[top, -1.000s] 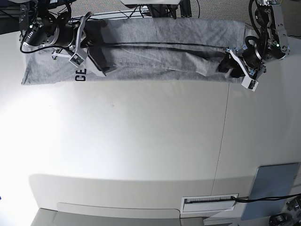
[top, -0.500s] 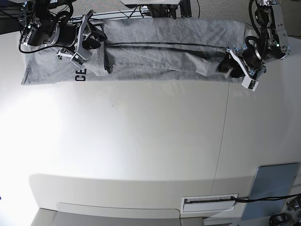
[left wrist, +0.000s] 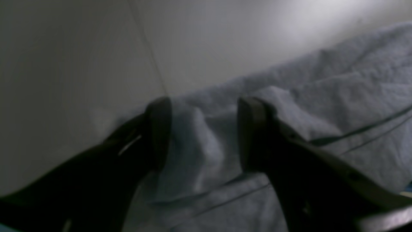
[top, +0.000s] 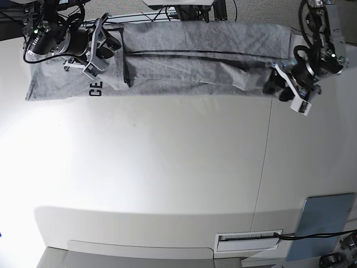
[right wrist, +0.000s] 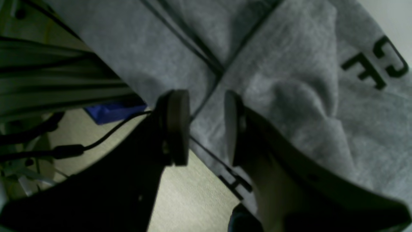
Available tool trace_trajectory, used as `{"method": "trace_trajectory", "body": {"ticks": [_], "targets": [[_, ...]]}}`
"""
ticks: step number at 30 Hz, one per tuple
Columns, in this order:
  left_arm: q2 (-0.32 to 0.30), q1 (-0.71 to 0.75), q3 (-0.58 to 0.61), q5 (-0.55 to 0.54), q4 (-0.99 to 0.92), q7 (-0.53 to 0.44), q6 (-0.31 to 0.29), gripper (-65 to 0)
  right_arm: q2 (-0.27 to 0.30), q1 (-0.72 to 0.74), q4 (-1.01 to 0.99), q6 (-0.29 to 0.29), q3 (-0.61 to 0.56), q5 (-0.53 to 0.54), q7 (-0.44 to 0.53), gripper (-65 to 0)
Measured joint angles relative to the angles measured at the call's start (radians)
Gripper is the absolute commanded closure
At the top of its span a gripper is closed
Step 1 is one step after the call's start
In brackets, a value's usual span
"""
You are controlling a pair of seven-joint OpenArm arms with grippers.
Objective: Fold the T-shirt properly
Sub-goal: 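Lift the strip end with the left gripper and carry it toward the right gripper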
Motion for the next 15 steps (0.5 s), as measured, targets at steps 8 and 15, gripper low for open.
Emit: {"method": "trace_trajectory", "body": {"ticks": [8, 15], "targets": [[0.0, 0.027, -0.083, 0.003, 0.018, 0.08, 0.074, -33.5, 0.0, 0.0, 0.0, 0.0, 0.0, -0.006, 0.0, -19.0], [0.003, 0.086, -0.114, -0.018, -0.081, 0.011, 0.103, -33.5, 0.0, 0.0, 0.0, 0.0, 0.0, -0.006, 0.0, -19.0]]}}
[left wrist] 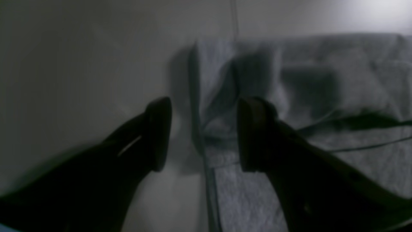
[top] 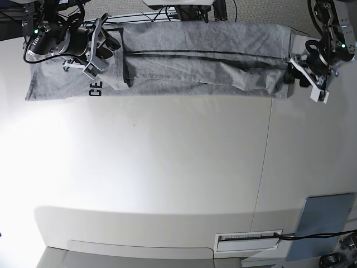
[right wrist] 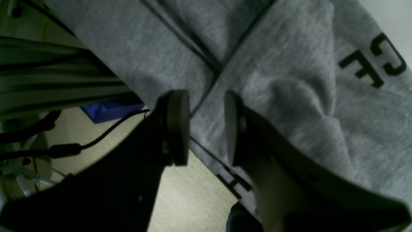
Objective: Fold the T-shirt properly
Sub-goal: 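Lift the strip end with the left gripper and carry it toward the right gripper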
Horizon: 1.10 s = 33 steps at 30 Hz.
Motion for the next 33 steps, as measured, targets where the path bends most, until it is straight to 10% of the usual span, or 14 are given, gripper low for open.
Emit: {"method": "trace_trajectory", "body": {"ticks": [10, 17, 23, 33], "targets": [[0.002, -0.018, -0.007, -0.193, -0.219, -0.042, -0.053, -33.5, 0.0, 0.0, 0.0, 0.0, 0.0, -0.001, -0.004, -19.0], [0.0, -0.016, -0.007, -0.375, -0.251, 0.111, -0.169, -30.1, 0.0, 0.0, 0.0, 0.0, 0.0, 0.0, -0.004, -19.0], [0.006, -0.01, -0.005, -0.363, -0.258, 0.098, -0.168, -0.1, 0.0, 0.0, 0.0, 0.0, 0.0, 0.0, -0.004, -18.9], [0.009, -0.041, -0.003, -0.218, -0.233, -0.007, -0.084, 0.0, -0.001, 0.006, 0.0, 0.0, 0.132, -0.095, 0.082, -18.9]]}}
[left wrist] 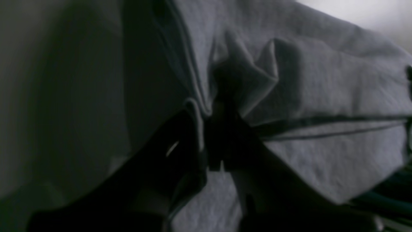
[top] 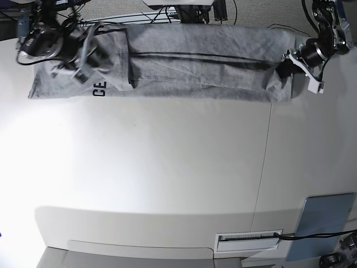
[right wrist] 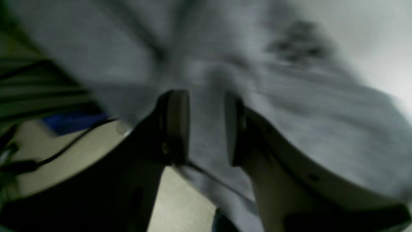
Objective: Fold the T-shirt properly
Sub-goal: 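Lift the strip end with the left gripper and carry it toward the right gripper, then lay the held strip end onto the middle of the shirt with the left gripper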
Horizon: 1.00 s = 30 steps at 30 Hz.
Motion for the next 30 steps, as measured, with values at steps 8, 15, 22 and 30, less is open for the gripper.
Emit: {"method": "trace_trajectory", "body": {"ticks": [8, 15, 22, 30], "targets": [[0.0, -0.031, 0.004, 0.216, 0.104, -0.053, 0.174, 0.0, -0.002, 0.0, 0.0, 0.0, 0.279, -0.007, 0.012, -18.9], [0.0, -0.02, 0.003, 0.267, 0.313, 0.049, 0.22, 0.0, -0.003, 0.0, 0.0, 0.0, 0.366, -0.007, 0.012, -18.9], [0.026, 0.11, 0.003, 0.179, 0.653, 0.08, 0.187, 0.0, -0.005, 0.0, 0.0, 0.001, 0.366, -0.003, 0.012, -18.9], [0.165, 0.169, 0.115, 0.033, 0.757, 0.08, 0.123, 0.0, -0.005, 0.0, 0.0, 0.002, 0.366, -0.003, 0.011, -18.9]]}}
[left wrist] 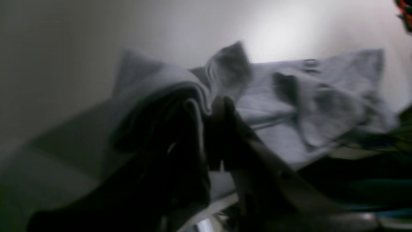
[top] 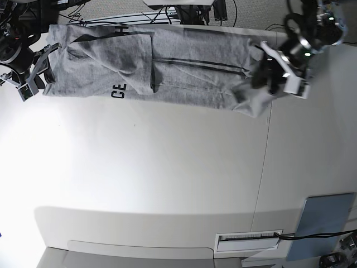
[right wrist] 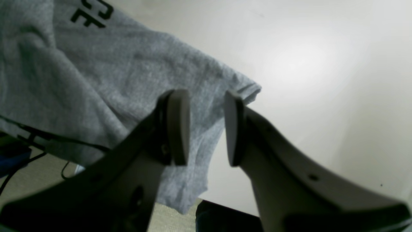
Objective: Fold the T-shirt properly
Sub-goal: 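Lay the held strip end onto the middle of the shirt with the left gripper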
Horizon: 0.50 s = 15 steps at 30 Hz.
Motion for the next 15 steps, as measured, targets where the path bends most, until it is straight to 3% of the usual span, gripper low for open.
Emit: {"method": "trace_trajectory", "body": {"ticks": [3, 10, 15], "targets": [[0.009, -0.001, 0.144, 0.072, -0.013, -0.016, 0.04, 0.0, 0.0, 0.0, 0.0, 0.0, 0.0, 0.0, 0.001, -18.9], [0.009, -0.006, 0.459, 0.309, -0.068, -0.148, 0.215, 0.0, 0.0, 0.0, 0.0, 0.0, 0.0, 0.0, -0.001, -18.9], [0.009, -0.089, 0.617, 0.38, -0.146, -0.17, 0.294, 0.0, 0.001, 0.0, 0.0, 0.0, 0.0, 0.0, -0.002, -18.9]]}}
